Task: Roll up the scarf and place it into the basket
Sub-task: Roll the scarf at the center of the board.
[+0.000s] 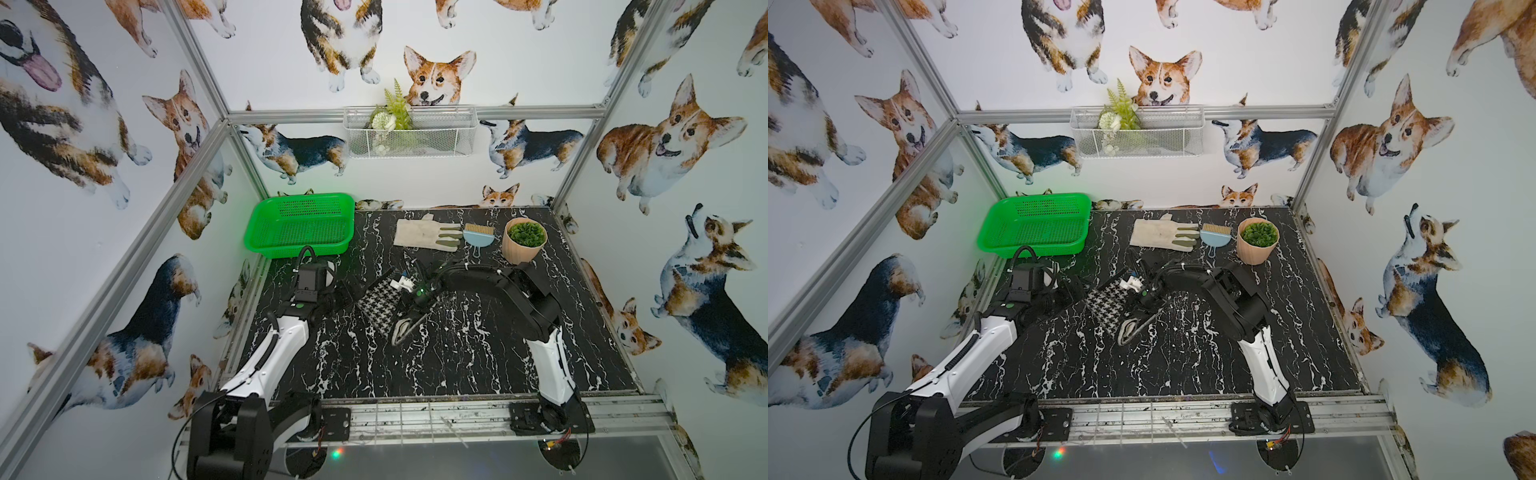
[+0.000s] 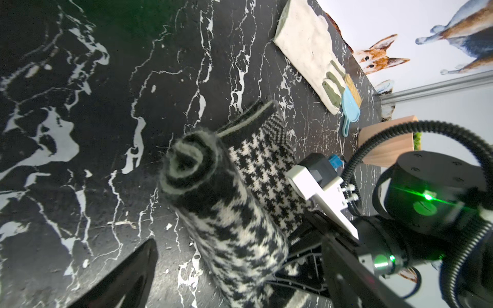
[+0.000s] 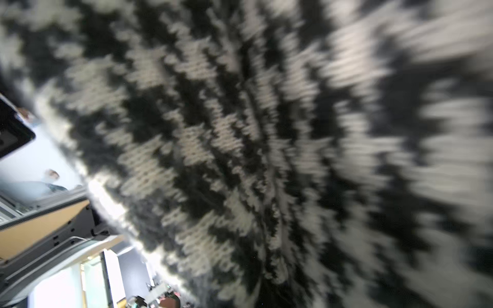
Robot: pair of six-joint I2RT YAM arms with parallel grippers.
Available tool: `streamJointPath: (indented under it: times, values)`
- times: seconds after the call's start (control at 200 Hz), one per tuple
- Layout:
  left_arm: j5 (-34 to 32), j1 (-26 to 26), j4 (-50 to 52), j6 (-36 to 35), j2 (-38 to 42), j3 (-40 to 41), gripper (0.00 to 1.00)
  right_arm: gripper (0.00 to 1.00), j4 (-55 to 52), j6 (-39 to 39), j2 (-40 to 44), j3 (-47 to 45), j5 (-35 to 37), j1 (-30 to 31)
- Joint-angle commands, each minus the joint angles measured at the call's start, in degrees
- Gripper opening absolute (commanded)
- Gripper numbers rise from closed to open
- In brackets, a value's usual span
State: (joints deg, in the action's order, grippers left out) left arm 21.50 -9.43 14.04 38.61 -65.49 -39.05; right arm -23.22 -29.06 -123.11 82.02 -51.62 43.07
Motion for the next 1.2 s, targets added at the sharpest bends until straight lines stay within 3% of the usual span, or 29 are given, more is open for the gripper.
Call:
streamJointPath:
  times: [0.0, 0.385, 0.821, 1.056, 1.196]
  values:
    - [1.7, -0.9, -3.1, -0.4, -0.4, -0.8, 0.98, 0.00, 5.7, -4.0, -0.1, -1.7, 0.2, -0.5]
    - [1.1, -8.9, -7.9, 0.1, -7.4, -5.4, 0.98, 0.00, 7.7, -5.8, 0.9, -8.0, 8.5, -2.0]
    - [-1.0, -9.5, -16.3, 1.6, -25.1, -8.2, 0.97, 0.00, 5.9, -6.0, 6.9, -11.9, 17.6, -2.0]
    - [-3.2, -9.6, -16.9, 3.7, -28.7, -7.3, 0.96, 0.21, 1.0, -3.4, 16.8, -13.9, 28.4, -0.8]
    - [-4.3, -10.5, -14.5, 3.4, -29.2, -8.2, 0.96, 0.36, -4.4, -0.2, 22.3, -11.7, 42.3, 3.9]
